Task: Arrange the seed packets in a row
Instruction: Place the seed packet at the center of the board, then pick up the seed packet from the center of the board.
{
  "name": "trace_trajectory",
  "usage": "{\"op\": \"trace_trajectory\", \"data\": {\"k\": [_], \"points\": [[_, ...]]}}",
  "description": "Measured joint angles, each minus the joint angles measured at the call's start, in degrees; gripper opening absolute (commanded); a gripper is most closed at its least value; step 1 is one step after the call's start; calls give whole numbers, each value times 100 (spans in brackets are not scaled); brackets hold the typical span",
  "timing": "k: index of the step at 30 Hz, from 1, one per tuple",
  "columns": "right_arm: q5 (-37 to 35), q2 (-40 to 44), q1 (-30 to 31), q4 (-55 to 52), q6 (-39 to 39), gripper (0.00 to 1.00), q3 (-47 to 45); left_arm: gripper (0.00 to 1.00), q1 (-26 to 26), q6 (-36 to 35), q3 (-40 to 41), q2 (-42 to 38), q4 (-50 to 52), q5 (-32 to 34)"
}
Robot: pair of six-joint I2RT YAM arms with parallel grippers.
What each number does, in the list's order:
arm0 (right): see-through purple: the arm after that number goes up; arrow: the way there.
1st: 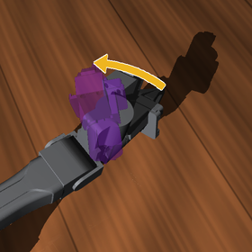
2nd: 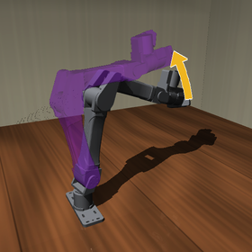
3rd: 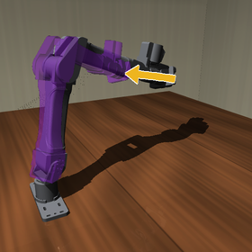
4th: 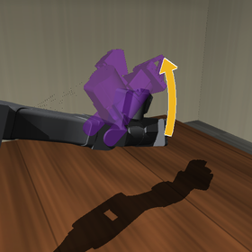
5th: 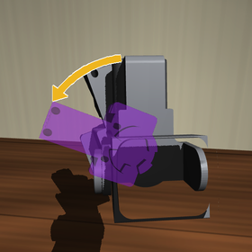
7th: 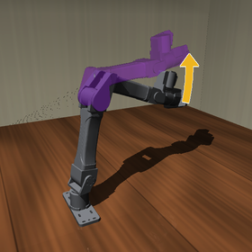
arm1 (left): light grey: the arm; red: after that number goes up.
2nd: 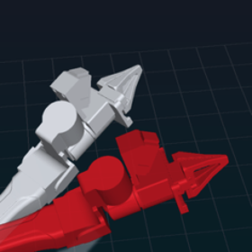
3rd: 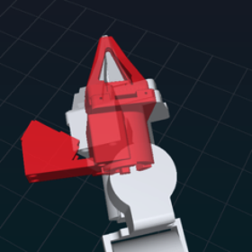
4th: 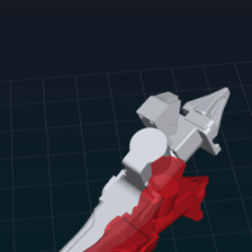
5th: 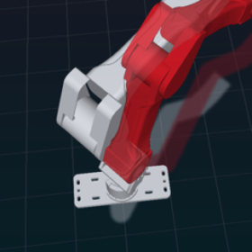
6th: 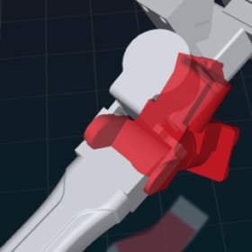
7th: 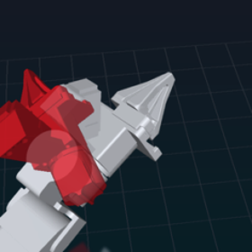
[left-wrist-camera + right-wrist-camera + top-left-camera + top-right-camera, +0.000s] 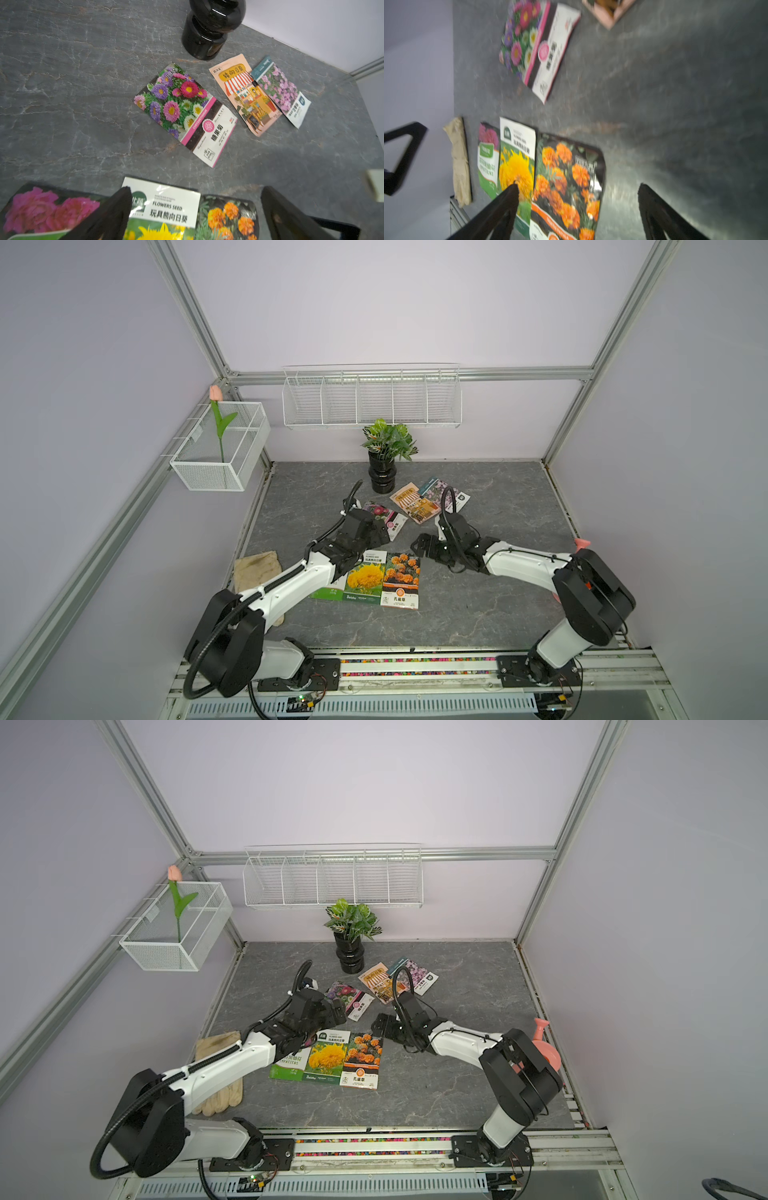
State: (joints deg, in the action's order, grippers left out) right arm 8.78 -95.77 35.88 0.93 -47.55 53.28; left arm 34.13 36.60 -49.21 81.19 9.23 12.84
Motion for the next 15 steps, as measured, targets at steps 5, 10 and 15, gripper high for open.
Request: {"op": "trace_trajectory", "data": {"k": [5, 10, 15], "points": [[643, -925, -509, 273, 221, 92, 968, 100, -796, 79, -590, 1012, -367, -407], [1193, -1845, -527, 498, 216, 91, 1729, 99, -1534, 138, -1211, 1937, -610, -957], [1519, -2420, -531, 765, 107, 90, 2035, 99, -1921, 114, -2068, 2914, -660, -1574]]}}
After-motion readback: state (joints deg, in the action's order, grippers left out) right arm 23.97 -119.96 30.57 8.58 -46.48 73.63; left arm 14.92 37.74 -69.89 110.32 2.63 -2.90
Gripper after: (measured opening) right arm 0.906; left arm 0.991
